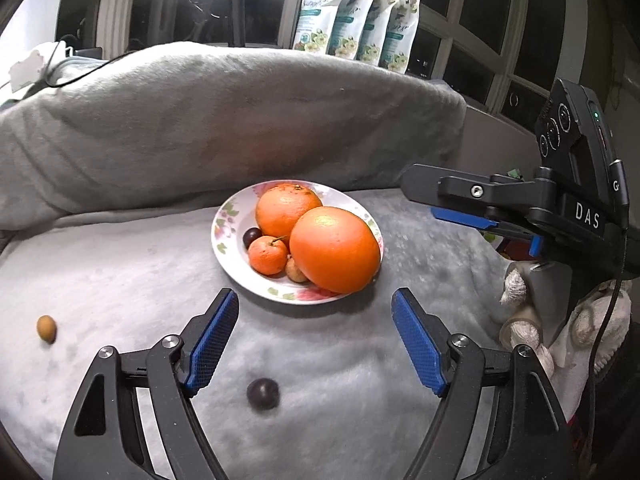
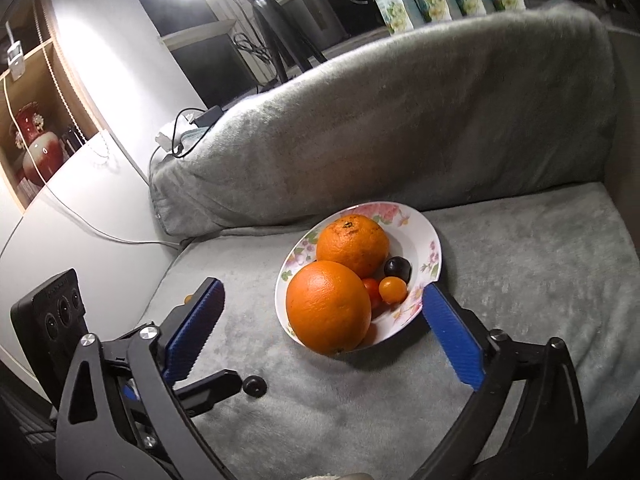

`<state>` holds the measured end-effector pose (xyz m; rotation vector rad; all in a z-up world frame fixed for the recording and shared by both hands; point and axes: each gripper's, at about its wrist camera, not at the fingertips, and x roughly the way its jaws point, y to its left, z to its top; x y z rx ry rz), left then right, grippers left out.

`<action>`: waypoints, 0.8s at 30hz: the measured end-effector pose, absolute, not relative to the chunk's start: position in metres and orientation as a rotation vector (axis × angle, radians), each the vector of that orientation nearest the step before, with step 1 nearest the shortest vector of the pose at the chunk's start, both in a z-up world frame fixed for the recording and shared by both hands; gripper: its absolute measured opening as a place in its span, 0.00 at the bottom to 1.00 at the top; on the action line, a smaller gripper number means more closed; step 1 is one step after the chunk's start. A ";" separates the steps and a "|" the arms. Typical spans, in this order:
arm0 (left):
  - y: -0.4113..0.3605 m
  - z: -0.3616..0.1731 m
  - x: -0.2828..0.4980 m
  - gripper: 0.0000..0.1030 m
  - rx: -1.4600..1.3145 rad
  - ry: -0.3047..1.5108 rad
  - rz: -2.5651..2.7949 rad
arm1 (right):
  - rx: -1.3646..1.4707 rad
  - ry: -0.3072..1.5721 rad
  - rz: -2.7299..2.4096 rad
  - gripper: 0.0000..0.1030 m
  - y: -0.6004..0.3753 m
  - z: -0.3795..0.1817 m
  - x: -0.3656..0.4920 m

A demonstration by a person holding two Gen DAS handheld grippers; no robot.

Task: Organize fruits
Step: 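Withdraw both tools from the plate toward the loose brown fruit and plum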

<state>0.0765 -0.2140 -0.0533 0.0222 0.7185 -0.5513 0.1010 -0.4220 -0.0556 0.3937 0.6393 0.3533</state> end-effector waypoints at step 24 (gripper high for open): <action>-0.101 -0.056 0.061 0.77 -0.018 0.686 -0.390 | 0.160 0.532 0.372 1.00 -0.350 -0.036 0.039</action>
